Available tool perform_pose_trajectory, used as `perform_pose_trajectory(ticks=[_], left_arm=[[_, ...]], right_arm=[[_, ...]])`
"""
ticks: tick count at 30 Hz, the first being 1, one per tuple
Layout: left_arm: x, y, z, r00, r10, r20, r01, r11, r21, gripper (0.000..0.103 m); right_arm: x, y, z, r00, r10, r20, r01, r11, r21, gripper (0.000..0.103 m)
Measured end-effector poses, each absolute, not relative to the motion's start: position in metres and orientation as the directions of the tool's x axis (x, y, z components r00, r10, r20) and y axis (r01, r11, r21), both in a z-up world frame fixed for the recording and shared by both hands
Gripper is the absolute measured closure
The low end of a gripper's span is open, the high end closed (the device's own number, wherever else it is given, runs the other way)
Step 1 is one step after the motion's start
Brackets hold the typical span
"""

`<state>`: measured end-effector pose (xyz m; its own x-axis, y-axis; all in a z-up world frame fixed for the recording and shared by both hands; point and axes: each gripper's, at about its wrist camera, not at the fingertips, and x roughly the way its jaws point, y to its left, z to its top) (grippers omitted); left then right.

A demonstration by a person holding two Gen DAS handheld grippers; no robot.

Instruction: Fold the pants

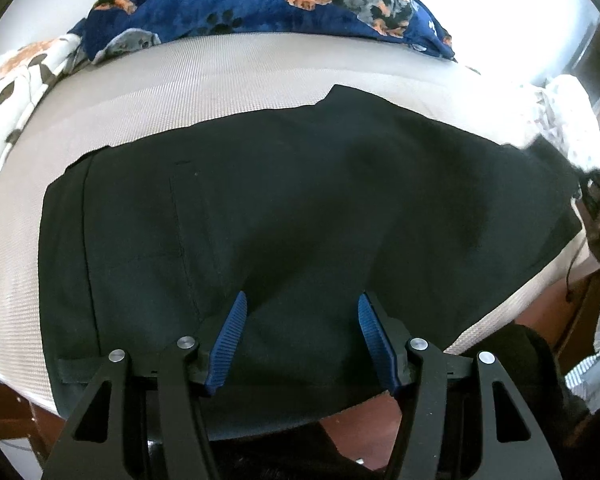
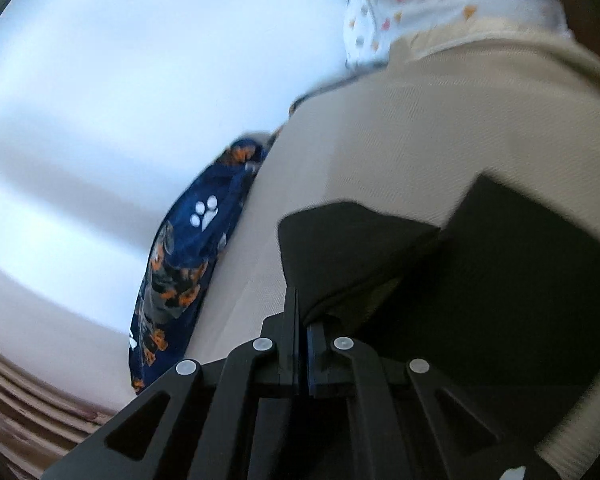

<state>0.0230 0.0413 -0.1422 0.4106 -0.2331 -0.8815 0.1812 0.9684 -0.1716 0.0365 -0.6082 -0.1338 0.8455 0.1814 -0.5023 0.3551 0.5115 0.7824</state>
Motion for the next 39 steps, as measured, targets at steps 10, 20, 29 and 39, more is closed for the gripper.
perform_pose_trajectory(ticks=[10, 20, 29, 39], left_arm=[[0.021, 0.05, -0.143, 0.404, -0.228, -0.886, 0.182, 0.969, -0.167, 0.044], [0.021, 0.05, -0.145, 0.417, -0.215, -0.883, 0.203, 0.969, -0.14, 0.042], [0.021, 0.048, -0.145, 0.412, -0.216, -0.885, 0.226, 0.965, -0.131, 0.037], [0.022, 0.055, -0.146, 0.416, -0.243, -0.876, 0.242, 0.958, -0.151, 0.036]], right_arm=[[-0.036, -0.635, -0.183, 0.786, 0.187, -0.589, 0.47, 0.438, 0.767, 0.099], [-0.042, -0.639, -0.195, 0.797, 0.248, -0.551, 0.441, 0.385, 0.811, 0.095], [-0.044, -0.606, -0.196, 0.763, 0.32, -0.562, 0.415, 0.426, 0.804, 0.097], [-0.05, -0.609, -0.203, 0.751, 0.334, -0.569, 0.424, 0.417, 0.804, 0.1]])
